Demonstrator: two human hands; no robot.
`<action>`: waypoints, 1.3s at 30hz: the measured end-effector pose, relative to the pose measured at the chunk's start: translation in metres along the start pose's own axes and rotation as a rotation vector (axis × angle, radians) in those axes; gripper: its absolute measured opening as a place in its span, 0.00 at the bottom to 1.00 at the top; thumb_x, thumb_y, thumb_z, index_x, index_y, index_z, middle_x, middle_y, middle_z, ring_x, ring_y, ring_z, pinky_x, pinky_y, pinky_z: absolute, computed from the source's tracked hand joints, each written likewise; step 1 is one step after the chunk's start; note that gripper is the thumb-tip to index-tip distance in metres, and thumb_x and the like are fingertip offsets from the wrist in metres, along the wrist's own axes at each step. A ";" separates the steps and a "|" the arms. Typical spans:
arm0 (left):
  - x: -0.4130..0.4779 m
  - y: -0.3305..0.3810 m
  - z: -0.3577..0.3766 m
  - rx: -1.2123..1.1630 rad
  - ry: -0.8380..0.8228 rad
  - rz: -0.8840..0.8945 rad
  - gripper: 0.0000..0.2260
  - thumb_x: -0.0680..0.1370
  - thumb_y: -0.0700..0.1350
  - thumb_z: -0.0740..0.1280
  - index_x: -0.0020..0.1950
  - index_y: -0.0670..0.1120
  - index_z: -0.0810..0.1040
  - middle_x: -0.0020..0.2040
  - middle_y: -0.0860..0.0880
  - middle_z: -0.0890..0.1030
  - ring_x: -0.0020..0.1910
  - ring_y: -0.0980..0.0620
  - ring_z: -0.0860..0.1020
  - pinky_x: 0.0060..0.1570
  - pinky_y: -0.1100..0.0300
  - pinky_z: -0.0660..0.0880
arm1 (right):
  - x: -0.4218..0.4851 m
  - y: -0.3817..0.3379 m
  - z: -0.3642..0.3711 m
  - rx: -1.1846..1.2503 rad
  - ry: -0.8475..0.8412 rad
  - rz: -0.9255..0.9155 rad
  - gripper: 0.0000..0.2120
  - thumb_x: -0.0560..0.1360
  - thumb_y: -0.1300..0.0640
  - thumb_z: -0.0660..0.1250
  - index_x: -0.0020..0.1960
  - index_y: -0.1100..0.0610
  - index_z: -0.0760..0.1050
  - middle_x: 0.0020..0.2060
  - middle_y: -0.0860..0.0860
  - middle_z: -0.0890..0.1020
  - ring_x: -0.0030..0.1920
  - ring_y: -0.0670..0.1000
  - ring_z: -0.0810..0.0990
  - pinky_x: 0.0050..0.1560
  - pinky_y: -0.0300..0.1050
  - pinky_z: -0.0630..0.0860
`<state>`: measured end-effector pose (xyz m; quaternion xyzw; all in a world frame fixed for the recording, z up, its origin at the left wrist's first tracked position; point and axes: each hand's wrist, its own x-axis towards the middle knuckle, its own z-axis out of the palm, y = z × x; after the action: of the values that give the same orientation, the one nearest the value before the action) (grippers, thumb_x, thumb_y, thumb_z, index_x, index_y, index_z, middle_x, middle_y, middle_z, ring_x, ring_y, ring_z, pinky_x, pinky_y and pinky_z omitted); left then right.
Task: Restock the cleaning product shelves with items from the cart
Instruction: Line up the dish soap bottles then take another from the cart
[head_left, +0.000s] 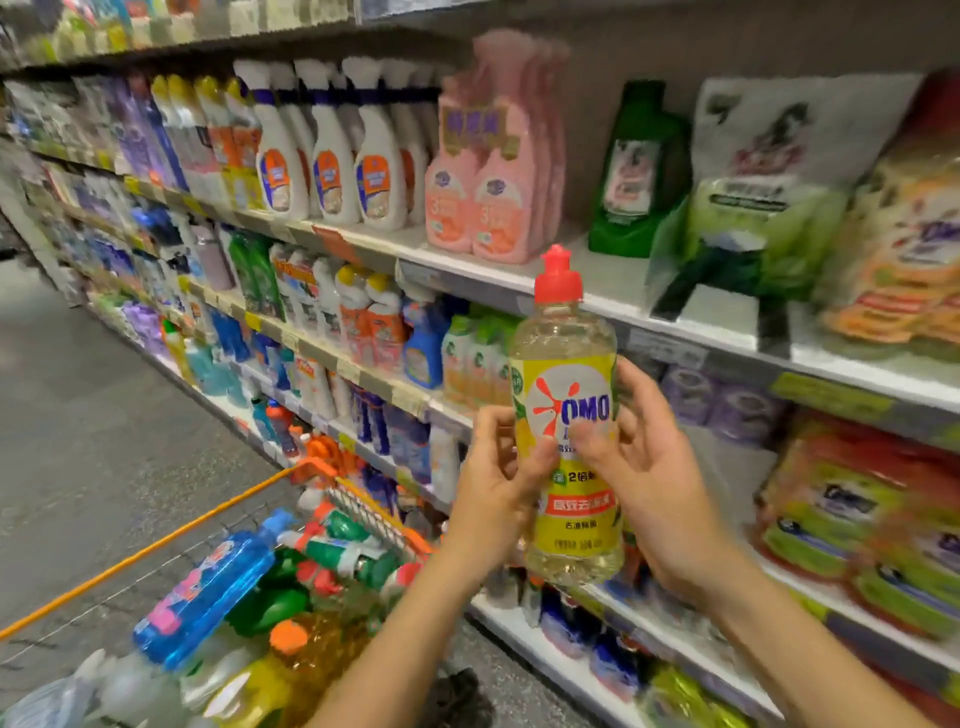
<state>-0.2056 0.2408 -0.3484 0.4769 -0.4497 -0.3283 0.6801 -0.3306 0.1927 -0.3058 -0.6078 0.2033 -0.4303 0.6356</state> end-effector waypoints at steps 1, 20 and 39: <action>0.004 -0.001 0.022 -0.003 -0.038 0.016 0.33 0.64 0.69 0.72 0.53 0.45 0.70 0.46 0.53 0.83 0.45 0.56 0.81 0.43 0.62 0.78 | -0.006 -0.011 -0.017 -0.024 0.055 -0.036 0.29 0.68 0.57 0.68 0.68 0.48 0.66 0.53 0.46 0.84 0.54 0.47 0.83 0.48 0.38 0.79; 0.122 -0.007 0.239 0.369 -0.228 0.506 0.19 0.75 0.49 0.68 0.64 0.49 0.67 0.58 0.56 0.68 0.58 0.58 0.72 0.56 0.66 0.72 | -0.027 -0.125 -0.264 -0.290 0.701 -0.442 0.25 0.71 0.55 0.68 0.67 0.44 0.67 0.57 0.45 0.82 0.58 0.47 0.81 0.52 0.42 0.79; 0.204 -0.039 0.259 0.156 -0.444 -0.014 0.35 0.76 0.30 0.61 0.76 0.57 0.55 0.71 0.56 0.69 0.64 0.68 0.70 0.54 0.73 0.74 | 0.043 -0.112 -0.364 -0.735 0.674 -0.149 0.29 0.74 0.36 0.65 0.70 0.40 0.59 0.65 0.45 0.69 0.66 0.49 0.72 0.64 0.57 0.73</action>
<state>-0.3685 -0.0423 -0.2877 0.4473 -0.6088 -0.3941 0.5234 -0.6247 -0.0469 -0.2527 -0.6314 0.4915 -0.5470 0.2463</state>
